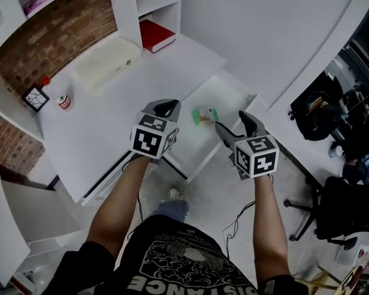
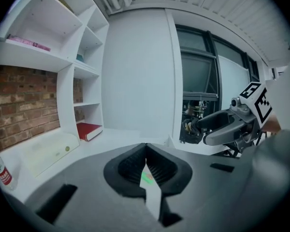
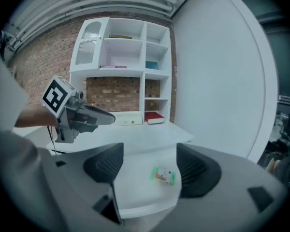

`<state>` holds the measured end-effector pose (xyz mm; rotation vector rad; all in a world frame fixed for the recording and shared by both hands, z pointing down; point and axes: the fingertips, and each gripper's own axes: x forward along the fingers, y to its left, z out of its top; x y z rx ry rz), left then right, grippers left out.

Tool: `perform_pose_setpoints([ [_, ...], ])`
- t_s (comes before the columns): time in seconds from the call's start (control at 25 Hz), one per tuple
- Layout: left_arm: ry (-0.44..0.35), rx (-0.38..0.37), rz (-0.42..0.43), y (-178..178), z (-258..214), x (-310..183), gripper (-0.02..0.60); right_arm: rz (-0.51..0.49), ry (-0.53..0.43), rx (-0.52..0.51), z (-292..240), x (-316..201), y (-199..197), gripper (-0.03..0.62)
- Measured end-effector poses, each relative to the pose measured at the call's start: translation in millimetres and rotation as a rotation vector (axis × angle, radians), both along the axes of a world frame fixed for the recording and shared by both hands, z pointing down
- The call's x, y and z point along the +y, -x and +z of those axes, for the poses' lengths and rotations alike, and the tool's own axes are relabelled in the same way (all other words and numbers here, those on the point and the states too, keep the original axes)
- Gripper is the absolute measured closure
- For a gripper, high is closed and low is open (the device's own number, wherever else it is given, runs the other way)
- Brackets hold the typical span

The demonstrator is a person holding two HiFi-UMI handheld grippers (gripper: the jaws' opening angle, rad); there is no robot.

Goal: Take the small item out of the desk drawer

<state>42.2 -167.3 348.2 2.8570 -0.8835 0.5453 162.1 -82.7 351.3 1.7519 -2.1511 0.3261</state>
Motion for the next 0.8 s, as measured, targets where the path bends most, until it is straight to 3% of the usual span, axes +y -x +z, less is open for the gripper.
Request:
perform_pose_setpoints([
  [0.4,0.043,-0.012,-0.045,-23.9,21.6,-84.0,0.575,-0.096,0.091,0.013,29.8,-88.9,-18.5,0.241],
  [0.8,0.078,0.01,-0.087,-16.6,41.6,-121.9,0.575,-0.407,0.34,0.186,94.4,-121.1,-1.3,0.209],
])
